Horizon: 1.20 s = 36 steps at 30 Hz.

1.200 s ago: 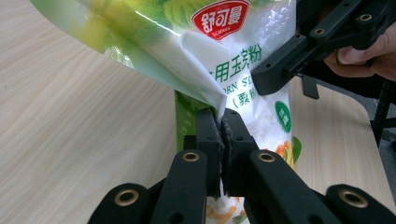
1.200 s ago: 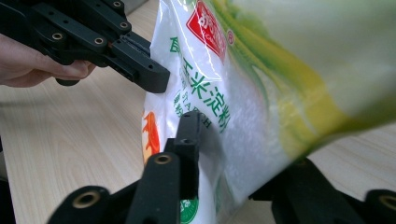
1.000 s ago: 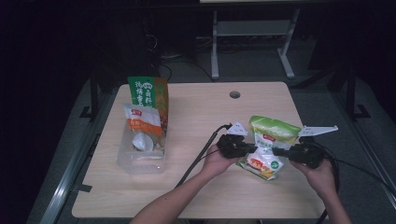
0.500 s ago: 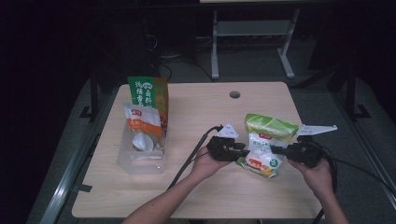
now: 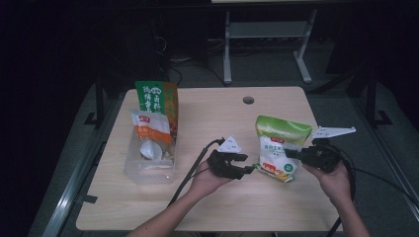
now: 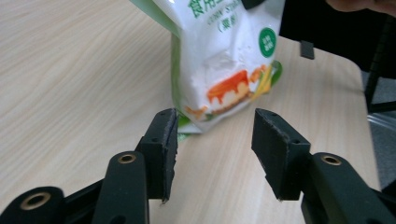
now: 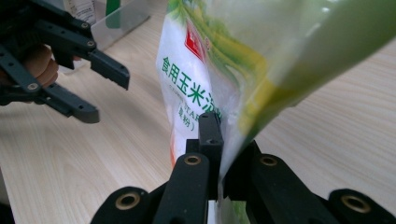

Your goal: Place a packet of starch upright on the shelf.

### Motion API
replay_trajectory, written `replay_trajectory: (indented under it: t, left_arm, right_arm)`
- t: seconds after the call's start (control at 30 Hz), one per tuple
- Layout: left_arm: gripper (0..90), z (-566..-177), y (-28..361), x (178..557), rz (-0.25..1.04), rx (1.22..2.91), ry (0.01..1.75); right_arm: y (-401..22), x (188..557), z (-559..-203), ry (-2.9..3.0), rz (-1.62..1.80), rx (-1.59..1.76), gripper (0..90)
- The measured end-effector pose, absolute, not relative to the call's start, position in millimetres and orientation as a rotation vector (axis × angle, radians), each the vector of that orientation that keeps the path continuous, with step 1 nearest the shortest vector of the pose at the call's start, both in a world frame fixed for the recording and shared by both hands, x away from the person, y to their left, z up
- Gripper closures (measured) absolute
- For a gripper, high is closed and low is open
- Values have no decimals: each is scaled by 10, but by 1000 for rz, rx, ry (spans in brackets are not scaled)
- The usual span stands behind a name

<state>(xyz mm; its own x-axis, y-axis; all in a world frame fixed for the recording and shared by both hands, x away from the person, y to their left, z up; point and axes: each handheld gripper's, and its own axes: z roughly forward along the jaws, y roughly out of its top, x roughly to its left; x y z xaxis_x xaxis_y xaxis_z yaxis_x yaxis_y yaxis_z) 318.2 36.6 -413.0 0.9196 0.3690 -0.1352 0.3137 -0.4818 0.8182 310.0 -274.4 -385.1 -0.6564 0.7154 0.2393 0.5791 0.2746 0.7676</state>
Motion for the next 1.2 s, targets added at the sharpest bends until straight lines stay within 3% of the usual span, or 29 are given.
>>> replay_trajectory:
  t: [0.63,1.2]
  left_arm:
    - [372,-4130,834,2891,120,2127,496]
    - [327,-4230,1118,2619,135,2119,521]
  right_arm:
    - [-2429,3275,-3627,2422,1325,1165,883]
    - [-2054,3429,-3398,2470,1341,1073,884]
